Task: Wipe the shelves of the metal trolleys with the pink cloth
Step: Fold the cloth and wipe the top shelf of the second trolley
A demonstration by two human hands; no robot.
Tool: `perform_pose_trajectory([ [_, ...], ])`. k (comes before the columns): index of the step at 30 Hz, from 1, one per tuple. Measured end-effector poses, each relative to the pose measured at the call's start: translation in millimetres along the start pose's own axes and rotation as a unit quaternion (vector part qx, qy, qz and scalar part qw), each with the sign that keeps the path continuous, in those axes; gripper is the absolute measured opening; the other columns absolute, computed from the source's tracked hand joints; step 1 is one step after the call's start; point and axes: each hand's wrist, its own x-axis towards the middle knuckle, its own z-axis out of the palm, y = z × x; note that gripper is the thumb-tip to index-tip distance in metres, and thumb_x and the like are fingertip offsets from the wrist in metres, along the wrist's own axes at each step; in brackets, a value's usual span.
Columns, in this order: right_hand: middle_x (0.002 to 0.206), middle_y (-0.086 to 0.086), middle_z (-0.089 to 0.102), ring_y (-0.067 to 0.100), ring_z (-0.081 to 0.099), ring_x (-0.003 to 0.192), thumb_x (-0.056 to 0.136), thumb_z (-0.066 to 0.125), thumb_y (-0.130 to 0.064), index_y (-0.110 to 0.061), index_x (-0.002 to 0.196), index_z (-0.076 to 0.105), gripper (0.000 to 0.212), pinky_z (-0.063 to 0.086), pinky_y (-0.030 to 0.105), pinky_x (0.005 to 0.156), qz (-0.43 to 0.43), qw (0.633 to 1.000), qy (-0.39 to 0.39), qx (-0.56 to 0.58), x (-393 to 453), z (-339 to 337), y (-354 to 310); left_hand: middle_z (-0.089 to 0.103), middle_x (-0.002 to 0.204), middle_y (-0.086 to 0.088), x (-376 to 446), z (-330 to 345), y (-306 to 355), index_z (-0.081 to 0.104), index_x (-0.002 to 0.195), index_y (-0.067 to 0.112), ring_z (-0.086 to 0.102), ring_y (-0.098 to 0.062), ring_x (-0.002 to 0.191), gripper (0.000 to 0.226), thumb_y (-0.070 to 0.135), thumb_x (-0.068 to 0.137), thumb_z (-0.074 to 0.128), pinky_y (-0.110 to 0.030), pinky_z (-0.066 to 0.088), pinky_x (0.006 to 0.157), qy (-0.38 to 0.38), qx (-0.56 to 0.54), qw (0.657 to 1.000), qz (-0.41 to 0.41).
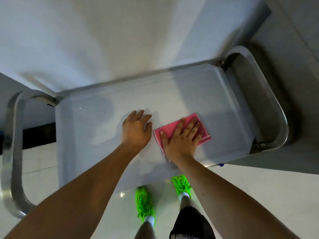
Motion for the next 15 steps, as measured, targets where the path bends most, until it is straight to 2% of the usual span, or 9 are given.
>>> perform_pose_trajectory([
  [3, 0.163, 0.036, -0.014, 0.053, -0.011, 0.151, 0.088, 0.003, -0.08, -0.003, 0.16, -0.008, 0.106, -0.007, 0.067, 0.118, 0.001, 1.0, 0.0, -0.008, 39.6, -13.2, -14.5, 0.061, 0.135, -0.022, 2.9, -0.2, -7.8, 0.071, 0.122, 0.007, 0.053, -0.044, 0.129, 0.029, 0.014, 0.094, 0.066, -0.058, 0.041, 0.11, 0.013, 0.012, 1.0, -0.013],
  [6, 0.163, 0.036, -0.013, 0.053, -0.013, 0.151, 0.091, 0.012, -0.081, -0.004, 0.159, -0.012, 0.106, -0.01, 0.066, 0.117, 0.0, 1.0, -0.002, -0.008, 75.3, -25.3, -32.5, 0.058, 0.14, -0.019, 8.8, 2.2, -12.3, 0.069, 0.126, 0.008, 0.05, -0.042, 0.133, 0.032, 0.017, 0.097, 0.062, -0.058, 0.037, 0.111, 0.013, 0.018, 0.999, -0.025],
  [10, 0.164, 0.035, -0.01, 0.052, -0.012, 0.151, 0.092, 0.019, -0.081, -0.004, 0.16, -0.009, 0.107, -0.01, 0.065, 0.118, 0.003, 1.0, 0.007, 0.005, 122.3, -40.7, -56.3, 0.054, 0.144, -0.02, 19.0, 4.6, -11.1, 0.068, 0.129, 0.009, 0.044, -0.044, 0.138, 0.034, 0.016, 0.095, 0.061, -0.057, 0.033, 0.114, 0.011, 0.019, 0.999, -0.037],
  [15, 0.163, 0.037, -0.01, 0.054, -0.012, 0.151, 0.091, 0.027, -0.079, -0.003, 0.161, -0.006, 0.109, -0.011, 0.067, 0.119, 0.027, 0.999, 0.019, 0.022, 177.0, -54.5, -92.2, 0.058, 0.136, -0.026, 13.2, 10.8, -17.6, 0.072, 0.121, 0.007, 0.048, -0.05, 0.132, 0.032, 0.014, 0.09, 0.067, -0.061, 0.038, 0.11, 0.039, 0.025, 0.998, -0.044],
])
